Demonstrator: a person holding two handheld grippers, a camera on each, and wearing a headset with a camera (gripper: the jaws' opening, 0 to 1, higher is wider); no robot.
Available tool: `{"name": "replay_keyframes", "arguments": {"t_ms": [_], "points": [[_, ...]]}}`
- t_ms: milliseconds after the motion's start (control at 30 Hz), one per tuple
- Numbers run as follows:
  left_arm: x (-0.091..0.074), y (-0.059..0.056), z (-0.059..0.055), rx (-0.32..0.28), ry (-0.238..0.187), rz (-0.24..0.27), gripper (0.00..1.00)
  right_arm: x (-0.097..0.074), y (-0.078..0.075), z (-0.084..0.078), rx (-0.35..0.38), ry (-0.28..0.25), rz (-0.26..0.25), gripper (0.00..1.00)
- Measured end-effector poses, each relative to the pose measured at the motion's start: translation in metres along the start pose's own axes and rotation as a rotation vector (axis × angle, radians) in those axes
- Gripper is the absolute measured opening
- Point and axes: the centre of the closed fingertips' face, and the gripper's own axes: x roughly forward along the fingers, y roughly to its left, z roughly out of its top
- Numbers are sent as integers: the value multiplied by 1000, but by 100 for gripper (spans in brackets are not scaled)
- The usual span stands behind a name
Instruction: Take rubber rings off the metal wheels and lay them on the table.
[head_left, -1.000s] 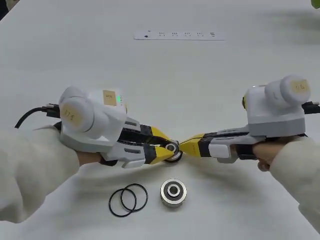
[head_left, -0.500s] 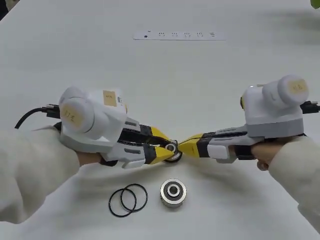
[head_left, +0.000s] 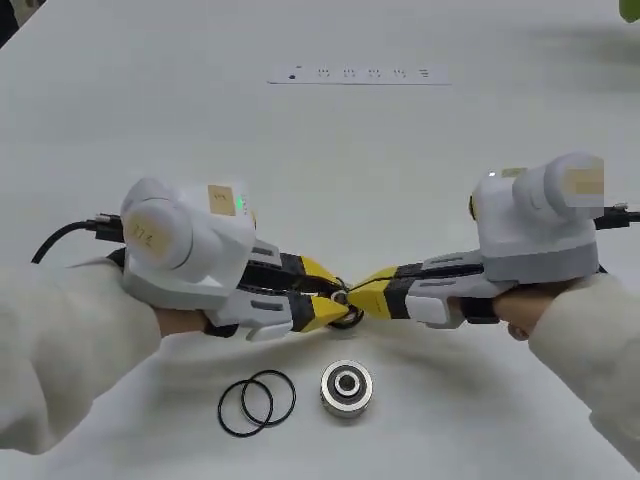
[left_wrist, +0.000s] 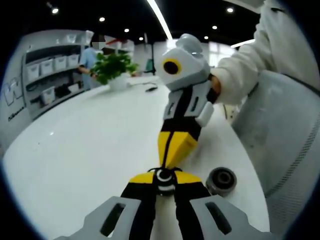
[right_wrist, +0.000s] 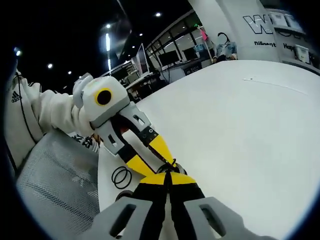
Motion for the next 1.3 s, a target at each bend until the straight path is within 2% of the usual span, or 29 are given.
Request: {"name": "replay_keyframes", "arguments": {"t_ms": [133, 200, 400, 567, 967, 1100, 1300], "points": [[1, -1, 0, 22, 10, 13, 14, -2, -3, -1, 8, -1, -4, 0], [1, 0, 0, -15, 9, 17, 14, -3, -3, 1, 12, -4, -5, 0], [-1, -6, 5, 8, 5, -1, 22, -5, -4, 3, 32, -9, -11, 0], [-5, -9, 10, 14, -5, -3, 22, -7, -4, 5, 36, -11, -14, 0], [-16, -23, 25, 26, -36, -22, 38, -11, -3, 8, 25, -9, -23, 0], [-22, -26, 29, 40, -42, -13, 44, -12, -1, 9, 20, -7, -24, 0], [-30, -29, 35, 59, -53, 1, 47, -14, 0, 9, 16, -6, -27, 0]]}}
